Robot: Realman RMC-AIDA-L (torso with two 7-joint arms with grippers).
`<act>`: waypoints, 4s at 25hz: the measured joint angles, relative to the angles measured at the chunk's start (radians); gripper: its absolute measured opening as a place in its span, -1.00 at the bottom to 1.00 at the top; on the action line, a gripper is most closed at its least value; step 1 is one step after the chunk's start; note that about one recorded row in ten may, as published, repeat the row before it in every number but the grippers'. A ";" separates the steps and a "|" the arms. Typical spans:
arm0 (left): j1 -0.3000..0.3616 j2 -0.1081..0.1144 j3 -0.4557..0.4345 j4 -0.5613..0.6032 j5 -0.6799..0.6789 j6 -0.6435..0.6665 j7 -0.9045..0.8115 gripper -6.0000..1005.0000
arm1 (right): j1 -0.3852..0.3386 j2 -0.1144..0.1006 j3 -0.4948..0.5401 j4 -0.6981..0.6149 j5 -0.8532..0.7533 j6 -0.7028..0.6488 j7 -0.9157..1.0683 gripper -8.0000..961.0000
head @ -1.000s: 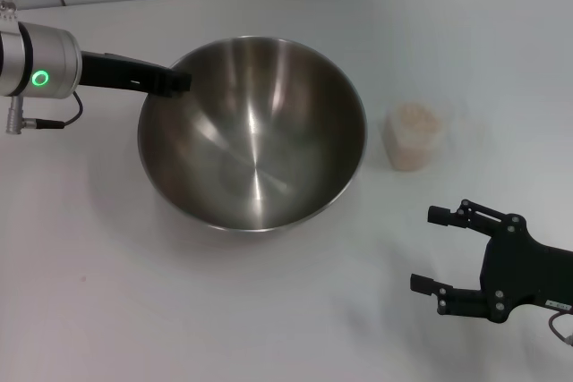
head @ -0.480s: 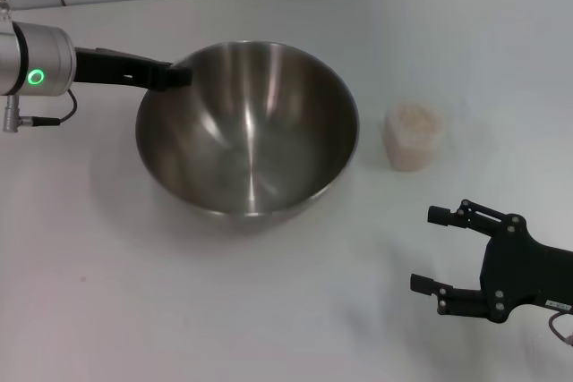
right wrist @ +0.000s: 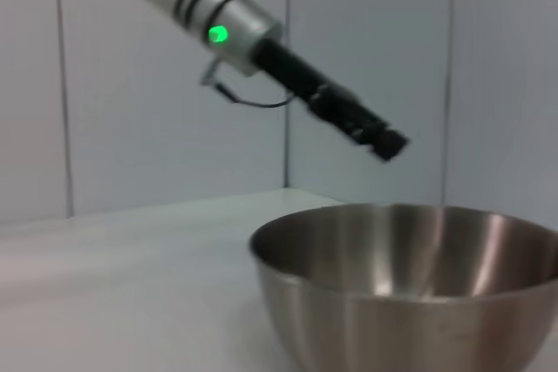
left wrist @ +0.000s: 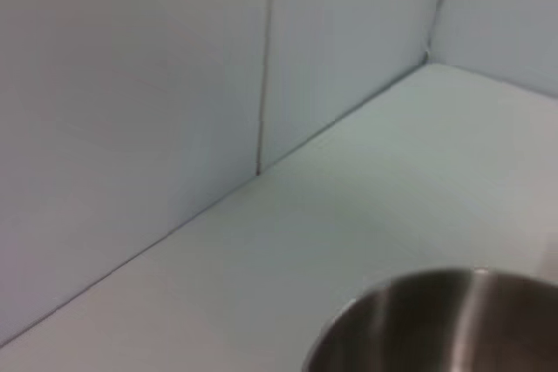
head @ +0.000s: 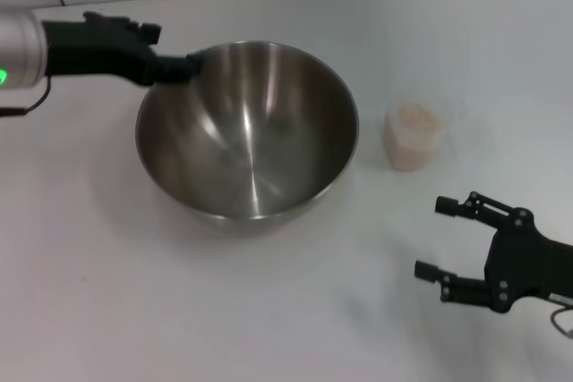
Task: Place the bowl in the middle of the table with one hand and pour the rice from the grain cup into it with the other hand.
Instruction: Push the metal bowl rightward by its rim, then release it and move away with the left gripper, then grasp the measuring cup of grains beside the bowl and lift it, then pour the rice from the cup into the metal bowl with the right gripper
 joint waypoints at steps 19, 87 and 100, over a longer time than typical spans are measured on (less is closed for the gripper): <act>0.255 0.004 0.021 0.252 -0.017 0.199 0.086 0.63 | 0.015 0.001 0.541 0.143 0.001 0.305 -0.047 0.60; 0.244 0.003 0.030 0.254 -0.005 0.228 0.077 0.63 | 0.192 0.004 0.550 0.329 0.111 0.532 -0.265 -0.72; 0.242 0.003 0.030 0.254 -0.005 0.228 0.076 0.62 | 0.184 0.006 0.549 0.422 0.248 0.165 -0.528 -0.95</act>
